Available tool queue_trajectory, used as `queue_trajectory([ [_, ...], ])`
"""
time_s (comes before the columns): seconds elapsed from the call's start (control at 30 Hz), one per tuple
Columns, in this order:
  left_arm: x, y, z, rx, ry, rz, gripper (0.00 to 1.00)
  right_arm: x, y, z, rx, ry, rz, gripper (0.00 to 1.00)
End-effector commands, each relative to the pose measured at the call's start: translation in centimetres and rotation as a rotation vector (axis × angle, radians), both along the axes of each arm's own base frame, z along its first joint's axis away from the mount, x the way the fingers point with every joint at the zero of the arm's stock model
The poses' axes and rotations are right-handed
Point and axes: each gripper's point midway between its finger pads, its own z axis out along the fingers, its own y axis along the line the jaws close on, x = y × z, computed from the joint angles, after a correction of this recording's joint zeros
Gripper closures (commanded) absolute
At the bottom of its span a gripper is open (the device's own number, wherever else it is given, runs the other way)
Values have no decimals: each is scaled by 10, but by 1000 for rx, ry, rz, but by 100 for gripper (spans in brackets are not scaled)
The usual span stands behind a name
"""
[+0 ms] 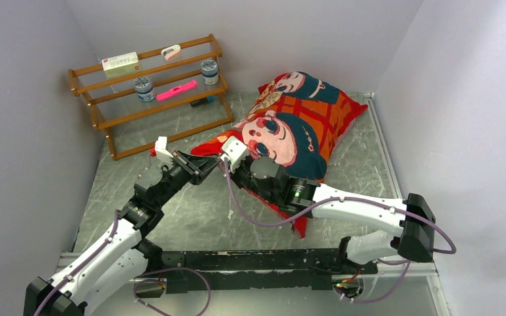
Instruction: Put the pillow into the pillowcase
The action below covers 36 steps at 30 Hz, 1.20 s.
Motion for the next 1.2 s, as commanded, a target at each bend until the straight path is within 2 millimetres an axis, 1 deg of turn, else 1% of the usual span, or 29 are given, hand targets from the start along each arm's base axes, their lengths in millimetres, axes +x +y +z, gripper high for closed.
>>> queue_trajectory([
  [0.0,-6,1,65,-95,-176,-11,95,-11,6,44,125,-1,75,100],
  [0.13,-6,3,66,-97,-175,-2,95,-17,0,40,127,17,91,100],
  [0.27,-6,4,67,-94,-176,3,95,-16,-15,40,156,10,63,100],
  [0.37,-6,4,68,-94,-176,6,95,-14,-19,43,183,15,56,100],
  [0.47,-6,5,67,-95,-174,7,95,-16,-16,44,193,29,86,100],
  [0.67,-7,7,70,-101,-179,16,95,-20,-11,36,223,65,124,100],
  [0.8,-7,8,71,-103,-178,22,95,-24,-4,31,247,95,151,100],
  [0.87,-6,7,71,-103,-179,20,95,-23,-3,28,245,102,148,100],
  [1.0,-6,6,68,-101,-173,15,95,-23,-2,29,254,98,148,100],
  [1.17,-5,6,67,-105,-172,17,95,-21,1,20,222,108,147,100],
])
